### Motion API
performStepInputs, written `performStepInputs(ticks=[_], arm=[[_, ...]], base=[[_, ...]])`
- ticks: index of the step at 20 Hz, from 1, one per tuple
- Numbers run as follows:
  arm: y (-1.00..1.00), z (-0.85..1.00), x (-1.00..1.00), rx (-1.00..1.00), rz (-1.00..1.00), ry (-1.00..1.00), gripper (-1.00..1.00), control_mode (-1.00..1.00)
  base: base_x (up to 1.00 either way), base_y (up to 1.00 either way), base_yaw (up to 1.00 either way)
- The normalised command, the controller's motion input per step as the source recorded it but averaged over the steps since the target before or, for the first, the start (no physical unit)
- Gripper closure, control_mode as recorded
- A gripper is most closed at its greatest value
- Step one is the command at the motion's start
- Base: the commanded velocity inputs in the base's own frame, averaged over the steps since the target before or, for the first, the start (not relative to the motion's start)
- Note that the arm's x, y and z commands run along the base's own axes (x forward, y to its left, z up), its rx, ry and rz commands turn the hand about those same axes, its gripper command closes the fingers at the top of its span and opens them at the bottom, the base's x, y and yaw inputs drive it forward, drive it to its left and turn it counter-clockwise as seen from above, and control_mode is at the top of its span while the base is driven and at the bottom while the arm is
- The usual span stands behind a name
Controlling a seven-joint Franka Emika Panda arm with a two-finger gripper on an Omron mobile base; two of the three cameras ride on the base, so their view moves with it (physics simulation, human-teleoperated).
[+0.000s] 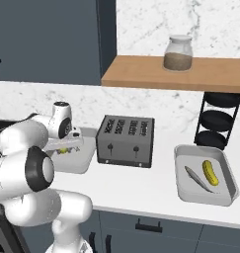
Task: Place one cucumber and one fish in each tupperware on the nearby counter, to pack two identical lunches.
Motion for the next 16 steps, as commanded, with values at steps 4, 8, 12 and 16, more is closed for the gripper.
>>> performStepInputs(ticks=[4, 8, 12, 16], arm=[[-0.01, -0.59, 0.89, -0.01, -0.03, 0.09, -1.0, -1.0], [0.06, 0.12, 0.13, 0.0, -0.07, 0.02, -1.0, -1.0], [-0.02, 0.41, -0.28, 0.01, -0.04, -0.02, -1.0, -1.0], [-0.19, 0.05, -1.0, 0.01, 0.0, -0.18, -1.0, -1.0]], base=[[0.0, 0.0, 0.0], [0.0, 0.0, 0.0], [0.0, 0.0, 0.0], [0.0, 0.0, 0.0]])
